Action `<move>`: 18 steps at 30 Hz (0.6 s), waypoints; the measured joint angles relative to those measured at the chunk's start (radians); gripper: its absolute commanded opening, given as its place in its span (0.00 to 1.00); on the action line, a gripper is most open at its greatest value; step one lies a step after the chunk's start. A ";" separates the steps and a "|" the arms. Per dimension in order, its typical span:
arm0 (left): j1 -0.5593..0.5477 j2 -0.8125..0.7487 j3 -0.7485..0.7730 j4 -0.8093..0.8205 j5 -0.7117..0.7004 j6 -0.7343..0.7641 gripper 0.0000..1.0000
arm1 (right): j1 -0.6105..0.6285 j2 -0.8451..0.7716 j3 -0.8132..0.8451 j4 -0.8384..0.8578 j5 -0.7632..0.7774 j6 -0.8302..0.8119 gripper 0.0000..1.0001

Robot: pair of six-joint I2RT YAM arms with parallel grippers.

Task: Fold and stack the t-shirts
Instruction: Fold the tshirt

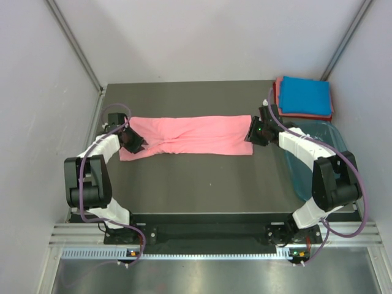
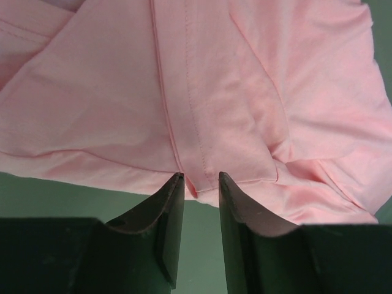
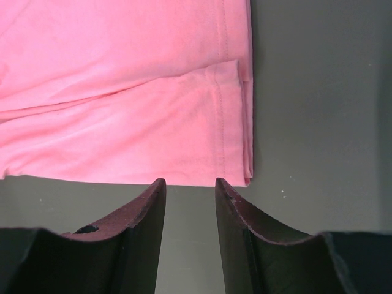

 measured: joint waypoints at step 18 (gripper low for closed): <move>-0.042 0.050 -0.007 0.000 -0.014 -0.030 0.05 | 0.000 0.000 0.000 0.000 0.000 0.000 0.39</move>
